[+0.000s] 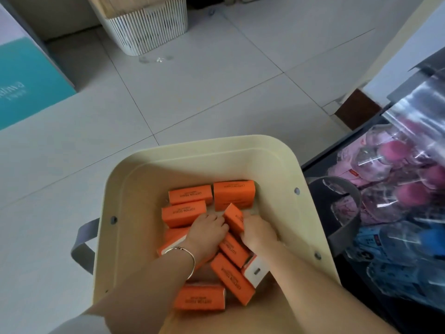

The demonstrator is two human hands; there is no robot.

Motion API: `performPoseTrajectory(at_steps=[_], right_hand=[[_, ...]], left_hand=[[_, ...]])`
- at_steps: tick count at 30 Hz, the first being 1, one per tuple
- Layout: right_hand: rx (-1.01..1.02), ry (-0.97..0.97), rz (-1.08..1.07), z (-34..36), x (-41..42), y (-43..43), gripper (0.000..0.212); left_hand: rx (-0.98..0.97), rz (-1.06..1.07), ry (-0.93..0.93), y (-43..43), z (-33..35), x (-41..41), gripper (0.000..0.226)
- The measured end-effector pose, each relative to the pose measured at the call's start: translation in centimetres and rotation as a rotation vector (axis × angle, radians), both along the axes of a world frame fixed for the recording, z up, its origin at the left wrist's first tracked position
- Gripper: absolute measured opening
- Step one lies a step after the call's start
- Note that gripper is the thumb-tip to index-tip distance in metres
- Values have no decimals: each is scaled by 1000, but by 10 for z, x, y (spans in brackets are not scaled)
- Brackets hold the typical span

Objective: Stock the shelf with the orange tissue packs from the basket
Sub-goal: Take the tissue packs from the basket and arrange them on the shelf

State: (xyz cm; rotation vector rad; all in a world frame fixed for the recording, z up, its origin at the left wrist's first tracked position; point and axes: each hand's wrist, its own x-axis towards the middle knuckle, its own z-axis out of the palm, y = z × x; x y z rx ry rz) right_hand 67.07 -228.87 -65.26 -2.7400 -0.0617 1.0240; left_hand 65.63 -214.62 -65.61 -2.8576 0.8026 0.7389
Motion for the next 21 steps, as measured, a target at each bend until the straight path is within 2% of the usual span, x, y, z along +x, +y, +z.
performPoseTrajectory(at_steps=[3,8,16,21], right_hand=[[-10,-53,-19,5,3,-7,22],[-1,-117,1,44,11,-8,27],[7,-316,7,171,18,0,37],[-10,-510,3,259,-10,-5,41]], left_hand=[[20,-91,-17,-7,0,2,31],[52,-128,-78,-4,32,11,33],[55,-3,-249,23,155,24,35],[-42,70,-390,27,237,6,36]])
